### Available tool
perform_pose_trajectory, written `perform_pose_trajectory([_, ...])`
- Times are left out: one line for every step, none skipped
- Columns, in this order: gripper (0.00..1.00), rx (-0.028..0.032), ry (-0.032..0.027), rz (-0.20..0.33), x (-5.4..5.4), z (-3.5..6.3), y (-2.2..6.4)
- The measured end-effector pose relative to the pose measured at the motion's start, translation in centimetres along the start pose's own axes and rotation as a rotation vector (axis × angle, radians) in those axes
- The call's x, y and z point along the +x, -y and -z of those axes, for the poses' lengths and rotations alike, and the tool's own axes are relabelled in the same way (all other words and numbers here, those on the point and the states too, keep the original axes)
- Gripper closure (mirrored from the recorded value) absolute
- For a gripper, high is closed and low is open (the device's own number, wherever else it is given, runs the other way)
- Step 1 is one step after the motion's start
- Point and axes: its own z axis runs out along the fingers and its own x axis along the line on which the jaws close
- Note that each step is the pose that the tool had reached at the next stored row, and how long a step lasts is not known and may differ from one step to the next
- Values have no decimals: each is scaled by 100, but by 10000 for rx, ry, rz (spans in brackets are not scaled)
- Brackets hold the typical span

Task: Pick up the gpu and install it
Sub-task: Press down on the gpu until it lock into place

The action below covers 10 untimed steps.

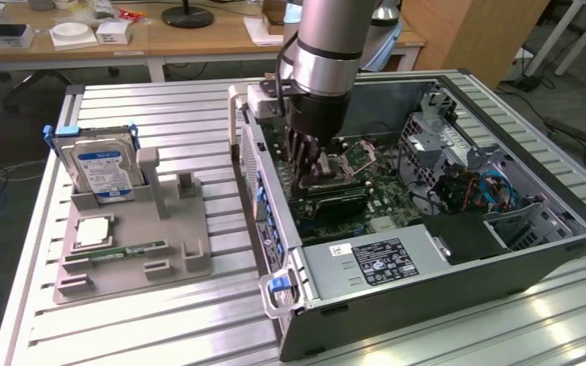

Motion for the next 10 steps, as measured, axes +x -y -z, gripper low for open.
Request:
perform_pose_trajectory([90,6,0,-1,1,5,-1])
perform_pose_trajectory([90,11,0,-1,1,10,-1])
perform_pose_trajectory([90,14,0,-2,1,16,-1])
perform_pose_trajectory([90,16,-1,-3,1,22,-2])
perform_pose_trajectory([90,20,1,-3,0,24,-2])
perform_pose_trajectory([90,22,0,-3,-1,24,-2])
perform_pose_trajectory([90,23,-1,-3,-3,25,-2])
perform_pose_trajectory([90,23,-2,-3,-3,25,-2])
perform_pose_trajectory([90,23,0,-3,-3,25,-2])
perform_pose_trajectory([90,23,-1,-3,-3,25,-2])
